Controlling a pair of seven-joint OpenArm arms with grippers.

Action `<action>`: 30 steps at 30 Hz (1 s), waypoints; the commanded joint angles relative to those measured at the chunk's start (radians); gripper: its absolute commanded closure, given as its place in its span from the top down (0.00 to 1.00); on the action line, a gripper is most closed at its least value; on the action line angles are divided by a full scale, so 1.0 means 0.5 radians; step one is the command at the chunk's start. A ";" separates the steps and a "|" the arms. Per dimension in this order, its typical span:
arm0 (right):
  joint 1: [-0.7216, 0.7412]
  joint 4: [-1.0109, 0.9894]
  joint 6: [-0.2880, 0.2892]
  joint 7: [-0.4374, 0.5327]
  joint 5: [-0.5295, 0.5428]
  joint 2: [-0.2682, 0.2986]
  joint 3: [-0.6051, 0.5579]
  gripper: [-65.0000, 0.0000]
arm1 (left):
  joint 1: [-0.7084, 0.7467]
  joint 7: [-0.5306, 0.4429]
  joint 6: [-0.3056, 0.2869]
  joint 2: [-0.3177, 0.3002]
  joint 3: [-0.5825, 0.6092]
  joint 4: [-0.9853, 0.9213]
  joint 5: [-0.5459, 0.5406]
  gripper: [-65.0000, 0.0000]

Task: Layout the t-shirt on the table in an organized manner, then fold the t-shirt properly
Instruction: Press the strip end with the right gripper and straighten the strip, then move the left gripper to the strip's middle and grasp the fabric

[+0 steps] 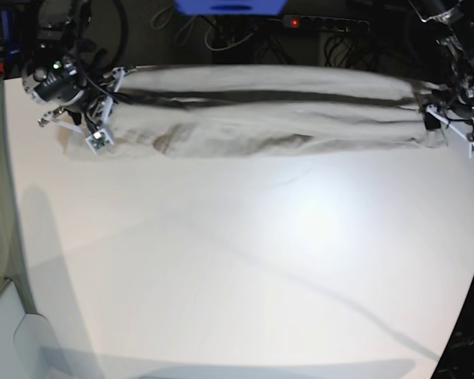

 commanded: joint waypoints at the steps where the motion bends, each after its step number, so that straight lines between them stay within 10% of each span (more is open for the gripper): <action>1: 0.006 0.026 0.006 0.008 0.008 0.016 0.003 0.00 | 0.002 -0.016 -0.001 -0.019 -0.004 0.002 0.007 0.82; 6: 0.006 0.026 0.006 0.005 0.005 0.016 0.003 0.00 | -0.007 -0.074 -0.011 -0.019 -0.004 -0.142 0.007 0.77; 14: 0.006 0.026 0.006 0.005 0.002 0.016 0.003 0.00 | -0.066 -0.108 -0.238 -0.028 -0.019 -0.304 0.007 0.00; 30: 0.028 0.023 0.006 0.008 0.002 0.016 0.003 0.00 | -0.054 0.018 -0.235 0.107 -0.059 0.352 0.029 0.00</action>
